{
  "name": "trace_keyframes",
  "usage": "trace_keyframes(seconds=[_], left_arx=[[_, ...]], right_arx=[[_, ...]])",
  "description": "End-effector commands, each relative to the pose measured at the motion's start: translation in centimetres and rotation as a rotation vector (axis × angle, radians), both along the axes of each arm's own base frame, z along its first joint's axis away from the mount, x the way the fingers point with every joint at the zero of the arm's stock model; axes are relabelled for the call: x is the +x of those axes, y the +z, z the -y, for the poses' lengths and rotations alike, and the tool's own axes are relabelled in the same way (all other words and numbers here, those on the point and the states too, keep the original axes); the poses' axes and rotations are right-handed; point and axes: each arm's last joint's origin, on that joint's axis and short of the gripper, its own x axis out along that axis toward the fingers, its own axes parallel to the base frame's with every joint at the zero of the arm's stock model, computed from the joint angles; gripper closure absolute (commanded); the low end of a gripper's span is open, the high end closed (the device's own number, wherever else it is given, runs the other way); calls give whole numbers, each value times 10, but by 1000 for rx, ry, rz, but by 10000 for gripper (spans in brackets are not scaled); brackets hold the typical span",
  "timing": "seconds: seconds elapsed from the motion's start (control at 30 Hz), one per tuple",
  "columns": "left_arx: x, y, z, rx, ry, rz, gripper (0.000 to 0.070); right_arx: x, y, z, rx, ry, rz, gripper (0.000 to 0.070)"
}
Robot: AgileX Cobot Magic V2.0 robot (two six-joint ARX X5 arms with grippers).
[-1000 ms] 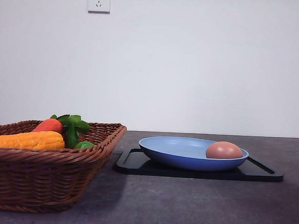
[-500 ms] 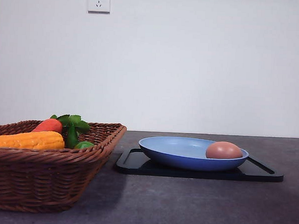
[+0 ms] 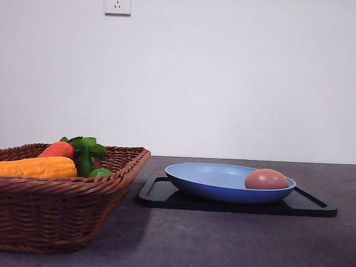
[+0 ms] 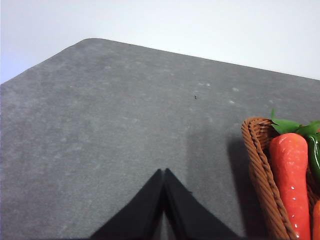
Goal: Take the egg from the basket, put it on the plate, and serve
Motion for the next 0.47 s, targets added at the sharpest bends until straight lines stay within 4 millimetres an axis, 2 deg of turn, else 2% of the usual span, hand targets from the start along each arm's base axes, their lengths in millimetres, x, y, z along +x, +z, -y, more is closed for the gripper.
trace_keyframes(seconds=[0.0, 0.43], left_arx=[[1, -10, 0, 9, 0, -33, 700], [1, -10, 0, 9, 0, -33, 700]], right_arx=[[0, -1, 0, 11, 3, 5, 700], [0, -1, 0, 11, 3, 5, 700]])
